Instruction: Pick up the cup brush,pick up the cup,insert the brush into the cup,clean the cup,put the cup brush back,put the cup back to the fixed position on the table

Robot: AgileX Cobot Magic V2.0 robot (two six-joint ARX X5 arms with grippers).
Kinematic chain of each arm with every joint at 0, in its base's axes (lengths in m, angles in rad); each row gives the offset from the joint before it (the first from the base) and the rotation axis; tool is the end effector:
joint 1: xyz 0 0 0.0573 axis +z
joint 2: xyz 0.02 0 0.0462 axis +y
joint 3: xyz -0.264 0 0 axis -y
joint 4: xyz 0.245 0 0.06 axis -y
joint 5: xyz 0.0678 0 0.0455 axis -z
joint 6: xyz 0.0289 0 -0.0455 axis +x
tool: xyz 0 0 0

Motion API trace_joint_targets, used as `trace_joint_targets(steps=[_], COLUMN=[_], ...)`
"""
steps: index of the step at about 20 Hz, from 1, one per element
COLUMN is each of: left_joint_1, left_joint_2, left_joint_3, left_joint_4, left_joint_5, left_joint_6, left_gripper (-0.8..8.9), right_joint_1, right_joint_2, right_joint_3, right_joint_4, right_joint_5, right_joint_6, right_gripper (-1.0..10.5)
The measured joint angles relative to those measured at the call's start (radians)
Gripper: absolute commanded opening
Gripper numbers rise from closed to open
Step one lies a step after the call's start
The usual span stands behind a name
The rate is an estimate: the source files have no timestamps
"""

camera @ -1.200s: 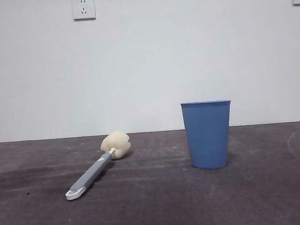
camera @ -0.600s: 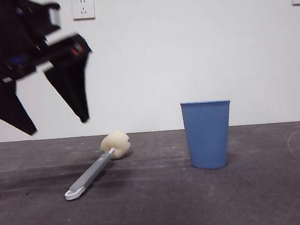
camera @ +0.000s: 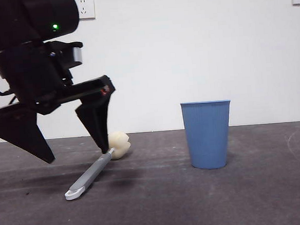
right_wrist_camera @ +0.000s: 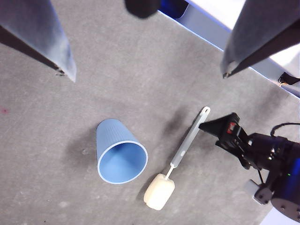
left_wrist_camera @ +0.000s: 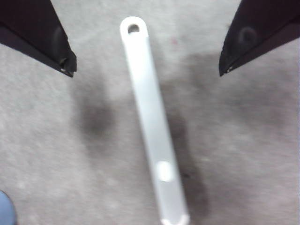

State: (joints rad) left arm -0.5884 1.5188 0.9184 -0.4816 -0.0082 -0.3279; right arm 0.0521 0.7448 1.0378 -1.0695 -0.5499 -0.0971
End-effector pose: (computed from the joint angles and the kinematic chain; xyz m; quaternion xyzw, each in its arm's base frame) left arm 0.2395 -0.1595 0.1929 0.0153 0.5257 -0.1616 0.8351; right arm 0.1081 0.0208 0.3459 0.0502 0.3532 0.2919 0.8874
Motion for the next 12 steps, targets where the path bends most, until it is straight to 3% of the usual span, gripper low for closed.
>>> trace_joint_targets(steps=[6, 8, 12], left_joint_1=[-0.078, -0.082, -0.082], left_joint_2=[0.096, 0.093, 0.093], left_joint_3=[0.000, 0.000, 0.000], left_joint_4=[-0.001, 0.005, 0.005], left_joint_5=[-0.092, -0.114, -0.117], left_joint_6=[-0.057, -0.067, -0.079], left_gripper=[6.18, 4.49, 2.73], right_joint_1=[0.000, 0.000, 0.000], right_joint_2=[0.009, 0.009, 0.009], right_joint_3=[0.000, 0.000, 0.000], right_joint_4=[0.000, 0.000, 0.000], right_joint_5=[0.000, 0.000, 0.000], right_joint_6=[0.003, 0.004, 0.004], right_gripper=[5.7, 5.7, 5.7])
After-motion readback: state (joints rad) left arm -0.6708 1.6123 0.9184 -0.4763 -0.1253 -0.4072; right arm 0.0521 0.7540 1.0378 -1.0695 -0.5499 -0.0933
